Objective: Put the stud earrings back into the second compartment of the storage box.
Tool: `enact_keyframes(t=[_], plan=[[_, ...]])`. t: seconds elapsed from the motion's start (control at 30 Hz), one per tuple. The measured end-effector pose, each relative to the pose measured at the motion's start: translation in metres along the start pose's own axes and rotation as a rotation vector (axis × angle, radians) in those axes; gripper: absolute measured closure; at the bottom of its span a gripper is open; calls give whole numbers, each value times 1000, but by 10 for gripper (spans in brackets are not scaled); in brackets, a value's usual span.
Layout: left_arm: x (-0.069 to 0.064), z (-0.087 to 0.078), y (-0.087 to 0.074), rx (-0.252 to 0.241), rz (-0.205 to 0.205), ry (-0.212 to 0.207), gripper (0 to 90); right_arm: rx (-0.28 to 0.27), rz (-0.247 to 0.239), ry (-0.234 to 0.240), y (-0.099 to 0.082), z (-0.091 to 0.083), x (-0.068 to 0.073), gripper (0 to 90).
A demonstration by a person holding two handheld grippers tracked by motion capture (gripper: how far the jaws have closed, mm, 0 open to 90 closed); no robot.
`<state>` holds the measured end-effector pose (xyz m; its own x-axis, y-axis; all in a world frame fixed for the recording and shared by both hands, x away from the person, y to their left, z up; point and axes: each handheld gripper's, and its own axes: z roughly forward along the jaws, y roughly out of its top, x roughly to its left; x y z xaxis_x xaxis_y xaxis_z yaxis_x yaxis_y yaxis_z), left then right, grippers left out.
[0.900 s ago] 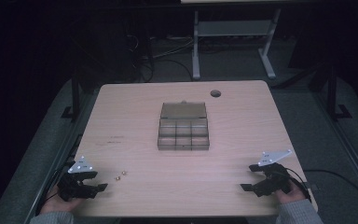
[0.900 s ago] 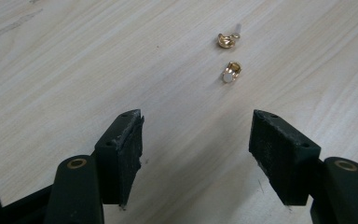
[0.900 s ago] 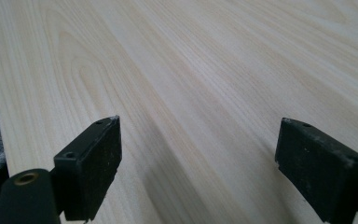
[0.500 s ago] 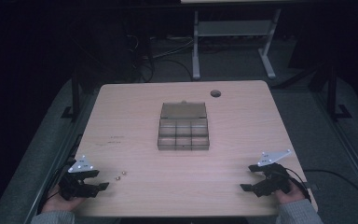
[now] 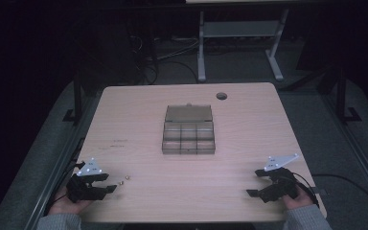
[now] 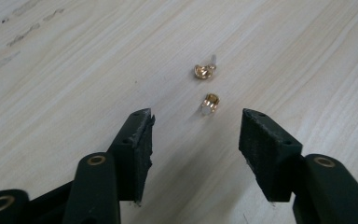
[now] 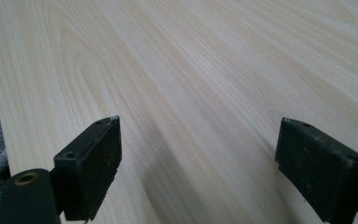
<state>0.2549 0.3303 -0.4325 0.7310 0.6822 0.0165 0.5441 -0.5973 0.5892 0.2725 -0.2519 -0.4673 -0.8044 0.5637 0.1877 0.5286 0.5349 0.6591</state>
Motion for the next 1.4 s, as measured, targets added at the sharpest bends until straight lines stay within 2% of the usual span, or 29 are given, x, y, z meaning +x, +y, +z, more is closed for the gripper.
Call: enact_keyframes(t=[0.13,0.27,0.63,0.67,0.87,1.23,1.4], plan=[[0,1,3,-4,19,1,505,3,6,0,0,0,1,145],[-1,5,6,3,14,-5,536,3,-4,2,1,1,1,145],[-2,20,17,48,55,-24,634,7,1,4,1,1,1,145],[-2,21,17,44,44,-22,643,7,3,4,1,1,1,145],[-2,23,17,59,52,-29,709,7,1,3,1,2,2,145],[-1,27,15,85,39,-28,740,6,-1,3,2,1,2,145],[-1,28,15,93,43,-30,788,6,0,2,2,1,2,145]])
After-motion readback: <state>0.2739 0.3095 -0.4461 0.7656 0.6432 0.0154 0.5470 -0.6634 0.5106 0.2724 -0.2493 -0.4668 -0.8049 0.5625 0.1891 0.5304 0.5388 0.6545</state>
